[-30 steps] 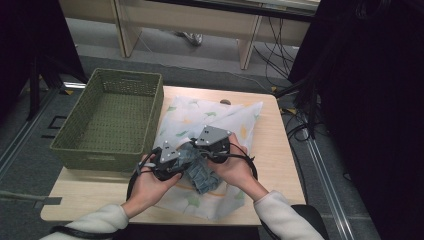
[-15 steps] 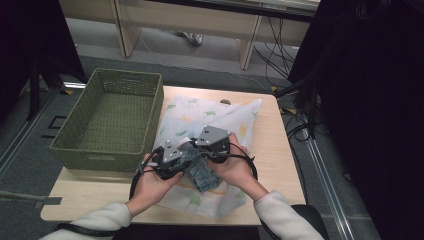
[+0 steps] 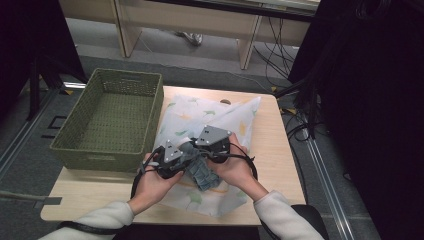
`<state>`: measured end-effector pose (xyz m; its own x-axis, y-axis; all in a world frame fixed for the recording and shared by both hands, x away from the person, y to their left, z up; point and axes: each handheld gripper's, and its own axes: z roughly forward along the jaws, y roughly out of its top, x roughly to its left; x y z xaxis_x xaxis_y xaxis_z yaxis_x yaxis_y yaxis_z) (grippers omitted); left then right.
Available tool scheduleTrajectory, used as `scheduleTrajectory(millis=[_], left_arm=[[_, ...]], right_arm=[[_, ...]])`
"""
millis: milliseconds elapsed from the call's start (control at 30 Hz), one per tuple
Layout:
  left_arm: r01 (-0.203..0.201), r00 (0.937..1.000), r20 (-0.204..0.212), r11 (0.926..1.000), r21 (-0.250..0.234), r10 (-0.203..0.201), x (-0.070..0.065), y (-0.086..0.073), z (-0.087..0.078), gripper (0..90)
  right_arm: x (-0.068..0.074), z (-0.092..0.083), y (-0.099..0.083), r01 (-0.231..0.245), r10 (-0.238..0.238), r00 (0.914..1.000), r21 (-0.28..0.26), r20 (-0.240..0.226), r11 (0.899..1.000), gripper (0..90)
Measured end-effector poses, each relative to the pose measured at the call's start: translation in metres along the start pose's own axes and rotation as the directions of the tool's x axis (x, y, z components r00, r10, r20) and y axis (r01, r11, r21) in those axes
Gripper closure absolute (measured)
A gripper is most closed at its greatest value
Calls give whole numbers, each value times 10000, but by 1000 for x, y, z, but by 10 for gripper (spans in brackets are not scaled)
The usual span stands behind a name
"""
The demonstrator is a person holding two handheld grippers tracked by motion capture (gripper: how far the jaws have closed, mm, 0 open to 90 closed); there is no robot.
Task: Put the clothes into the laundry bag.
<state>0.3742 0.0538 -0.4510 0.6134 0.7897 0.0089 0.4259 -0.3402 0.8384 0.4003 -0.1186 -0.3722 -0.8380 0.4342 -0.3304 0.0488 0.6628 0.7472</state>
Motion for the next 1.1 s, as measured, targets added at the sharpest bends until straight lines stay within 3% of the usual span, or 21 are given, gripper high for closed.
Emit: scheduleTrajectory(millis=[67,167,267,500,1100], left_arm=[[-133,9999,-42,9999,22,133,0,-1,1,677],[88,9999,-137,9997,-217,-91,0,-2,2,677],[-93,9997,-248,9995,-310,85,0,-2,2,677],[-8,9995,-330,9984,-557,-10,-1,-2,3,679],[-203,9986,-508,9974,-692,168,0,-1,9,678]], right_arm=[[0,0,0,20,-20,10000,-17,7,10000,898],[0,0,0,24,-24,10000,-13,18,10000,898],[0,-1,0,23,-23,10000,-36,28,10000,898],[0,-1,1,-17,17,10000,-117,71,9999,898],[0,-1,2,-6,12,9999,-364,151,9993,898]])
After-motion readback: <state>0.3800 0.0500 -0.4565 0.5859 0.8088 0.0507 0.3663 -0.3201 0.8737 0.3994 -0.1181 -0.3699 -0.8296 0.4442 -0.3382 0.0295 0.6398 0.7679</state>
